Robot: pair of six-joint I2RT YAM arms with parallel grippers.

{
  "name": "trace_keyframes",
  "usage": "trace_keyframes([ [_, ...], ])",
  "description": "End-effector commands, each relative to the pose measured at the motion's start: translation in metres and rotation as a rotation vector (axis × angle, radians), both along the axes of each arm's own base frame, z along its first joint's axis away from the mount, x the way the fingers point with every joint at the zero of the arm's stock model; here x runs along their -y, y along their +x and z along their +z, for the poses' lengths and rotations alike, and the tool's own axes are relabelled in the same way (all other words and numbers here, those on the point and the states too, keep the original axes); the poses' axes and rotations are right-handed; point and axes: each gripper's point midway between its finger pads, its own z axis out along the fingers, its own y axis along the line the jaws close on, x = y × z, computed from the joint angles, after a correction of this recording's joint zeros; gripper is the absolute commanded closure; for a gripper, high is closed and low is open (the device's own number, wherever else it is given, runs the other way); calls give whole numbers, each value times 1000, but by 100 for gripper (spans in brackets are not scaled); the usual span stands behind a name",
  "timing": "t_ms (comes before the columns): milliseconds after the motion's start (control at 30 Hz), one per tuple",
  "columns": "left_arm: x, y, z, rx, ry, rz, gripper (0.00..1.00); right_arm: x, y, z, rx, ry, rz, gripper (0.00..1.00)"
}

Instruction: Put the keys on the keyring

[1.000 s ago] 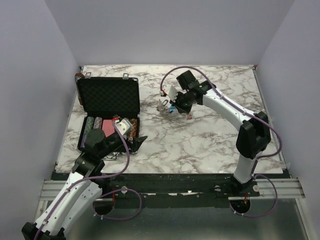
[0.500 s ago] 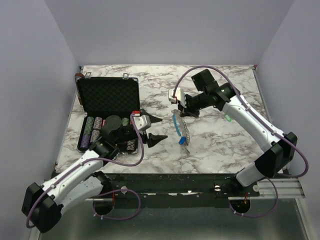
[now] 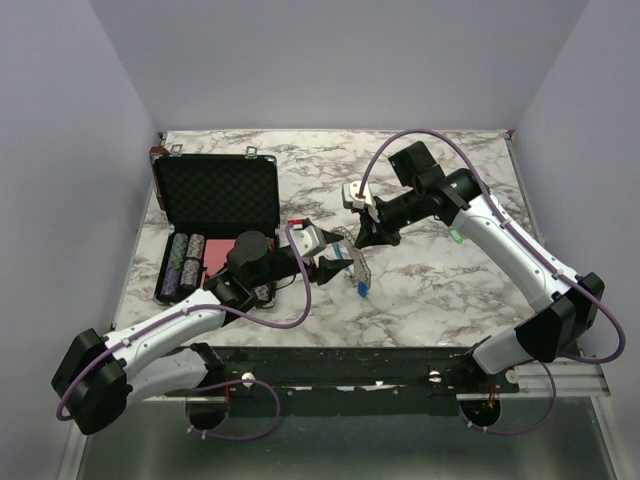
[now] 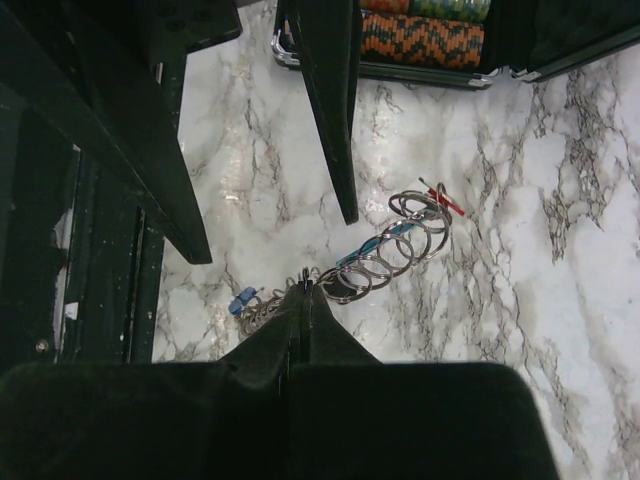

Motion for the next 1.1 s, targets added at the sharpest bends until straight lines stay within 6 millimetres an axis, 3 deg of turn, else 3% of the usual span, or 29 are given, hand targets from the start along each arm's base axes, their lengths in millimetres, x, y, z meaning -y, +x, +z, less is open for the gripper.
trace_keyframes([
  [0,6,7,6,18,-34,42,38,-4,-22,13,-41,64,55,99],
  [600,17,5,-16,-33,3,22,76,-7,-22,15,-56,76,51,100],
  [1067,21,6,-18,-33,23,7,85,-8,-25,14,-73,84,59,100],
])
